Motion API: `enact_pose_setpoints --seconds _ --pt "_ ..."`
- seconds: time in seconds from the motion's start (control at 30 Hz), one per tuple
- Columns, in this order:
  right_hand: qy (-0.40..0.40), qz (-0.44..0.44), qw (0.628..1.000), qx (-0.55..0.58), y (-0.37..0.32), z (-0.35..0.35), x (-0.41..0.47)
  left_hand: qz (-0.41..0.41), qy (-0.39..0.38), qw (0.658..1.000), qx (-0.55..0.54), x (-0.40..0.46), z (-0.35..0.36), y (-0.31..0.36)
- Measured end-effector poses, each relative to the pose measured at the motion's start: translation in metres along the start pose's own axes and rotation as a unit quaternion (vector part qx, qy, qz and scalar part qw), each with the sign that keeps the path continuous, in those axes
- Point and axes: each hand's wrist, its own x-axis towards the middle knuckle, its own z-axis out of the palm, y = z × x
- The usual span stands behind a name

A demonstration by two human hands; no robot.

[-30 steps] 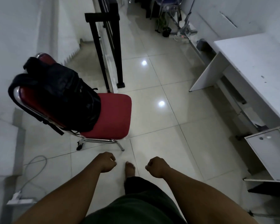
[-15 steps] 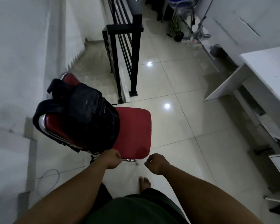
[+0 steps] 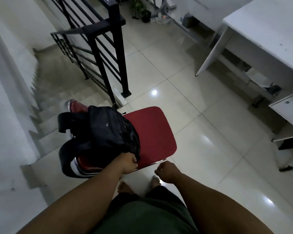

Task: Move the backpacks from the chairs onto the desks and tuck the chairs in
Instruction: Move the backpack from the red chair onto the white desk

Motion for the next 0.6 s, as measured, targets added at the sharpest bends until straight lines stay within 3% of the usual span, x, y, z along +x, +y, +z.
enact_pose_setpoints --seconds 0.2,0.33,0.43,0.6 --pt "0.004 -0.039 0.999 0.005 -0.034 0.0 0.005 0.017 -0.004 1.0 0.02 -0.002 -0.018 -0.006" --pt "-0.008 -0.054 0.996 -0.065 -0.034 0.01 0.031 0.029 -0.015 0.999 0.019 -0.007 -0.022 -0.007" --pt "0.007 -0.055 0.997 -0.063 -0.045 0.016 0.035 0.049 -0.059 0.997 0.026 -0.007 -0.031 -0.001" --pt "0.055 -0.009 0.998 0.019 -0.083 0.018 0.028 0.106 -0.171 0.971 0.126 0.006 -0.071 0.005"
